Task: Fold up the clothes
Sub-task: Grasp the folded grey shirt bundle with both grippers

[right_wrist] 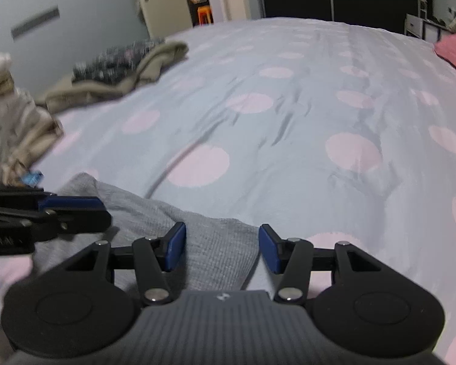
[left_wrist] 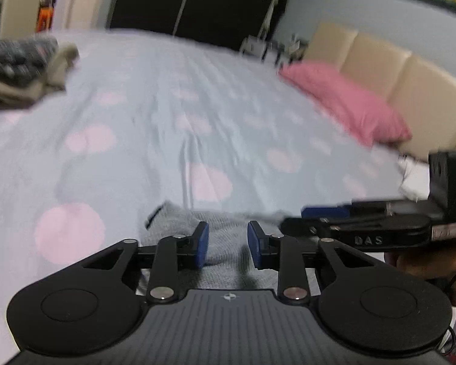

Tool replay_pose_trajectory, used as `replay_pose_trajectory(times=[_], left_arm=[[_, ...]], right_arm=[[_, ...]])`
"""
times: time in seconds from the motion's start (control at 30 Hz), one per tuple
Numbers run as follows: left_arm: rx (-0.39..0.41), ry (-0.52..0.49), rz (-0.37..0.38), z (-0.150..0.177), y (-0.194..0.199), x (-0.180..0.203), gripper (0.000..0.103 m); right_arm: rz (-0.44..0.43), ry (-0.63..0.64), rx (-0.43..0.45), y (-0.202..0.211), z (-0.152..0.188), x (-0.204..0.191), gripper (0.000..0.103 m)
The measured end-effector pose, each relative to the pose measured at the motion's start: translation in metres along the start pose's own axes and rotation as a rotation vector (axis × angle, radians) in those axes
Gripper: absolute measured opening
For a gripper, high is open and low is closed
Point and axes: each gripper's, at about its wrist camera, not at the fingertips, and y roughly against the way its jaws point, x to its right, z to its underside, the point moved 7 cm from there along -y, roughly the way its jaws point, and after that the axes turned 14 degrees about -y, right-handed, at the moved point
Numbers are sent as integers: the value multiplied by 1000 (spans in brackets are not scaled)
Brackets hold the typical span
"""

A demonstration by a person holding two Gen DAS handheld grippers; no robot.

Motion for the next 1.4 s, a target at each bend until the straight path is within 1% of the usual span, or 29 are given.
replay_pose_trajectory(times=[0.03,0.1,0.17,0.27,0.3,0.37,0.4,0.43,0.5,0.53,0.57,0.6,0.63,0.7,0.73,0.77,0.8,0.9,0.93,1.03,1.1,1.2,1.27,1.3,1.33,1.37,1.4], left_arm=[[25,-20,-7,0,10,1,31],[17,-68,19,5,19,6,33],[-50,-128,33,22,22,14,33],[-169,-189,48,56,24,26,32],[-173,-180,56,64,29,28,32],[-166,-161,68,65,41,27,32],[-164,-155,69,64,46,26,32],[-158,-147,62,60,50,23,32],[-138,-98,43,50,57,12,33],[-132,-47,48,47,57,6,38],[-131,27,66,44,56,-3,47],[-133,107,89,41,54,-12,50],[-147,200,127,42,49,-22,51],[-185,390,207,46,37,-38,51],[-200,456,226,49,31,-44,51],[-214,521,244,52,25,-50,51],[-227,570,258,54,19,-55,51],[-256,606,268,59,4,-62,51],[-265,614,272,60,-1,-63,51],[-280,612,271,63,-14,-62,51],[-286,613,282,65,-23,-58,51],[-275,618,282,67,-32,-55,51],[-266,631,280,66,-35,-55,54],[-263,644,282,66,-35,-55,54],[-261,647,286,64,-36,-54,51],[-260,636,293,62,-35,-51,26],[-261,620,291,60,-34,-48,19]], right_arm=[[-35,23,13,9,4,-4,54],[-111,82,35,29,14,-14,54],[-161,162,24,43,31,-23,54],[-176,305,-1,58,66,-31,54],[-180,354,-8,63,78,-34,55],[-172,471,-30,70,98,-38,56],[-165,493,-36,74,102,-38,57],[-166,456,-51,78,99,-34,57],[-178,293,-77,82,84,-21,59],[-184,199,-84,82,75,-14,63],[-189,101,-90,81,66,-6,70],[-194,4,-95,79,57,2,72],[-199,-94,-100,78,48,9,72],[-206,-281,-180,65,40,24,72],[-216,-359,-220,58,38,30,72],[-224,-395,-260,51,37,32,72],[-231,-421,-299,44,37,33,72],[-201,-375,-355,26,37,31,72],[-206,-376,-369,22,37,31,73],[-239,-415,-384,13,36,29,74],[-255,-420,-388,7,37,28,74],[-283,-454,-392,-1,40,28,74],[-302,-479,-391,-2,41,27,74],[-309,-481,-395,-2,42,25,70],[-307,-472,-399,-2,43,23,67],[-297,-460,-397,-3,43,21,55],[-286,-447,-395,-3,43,20,47]])
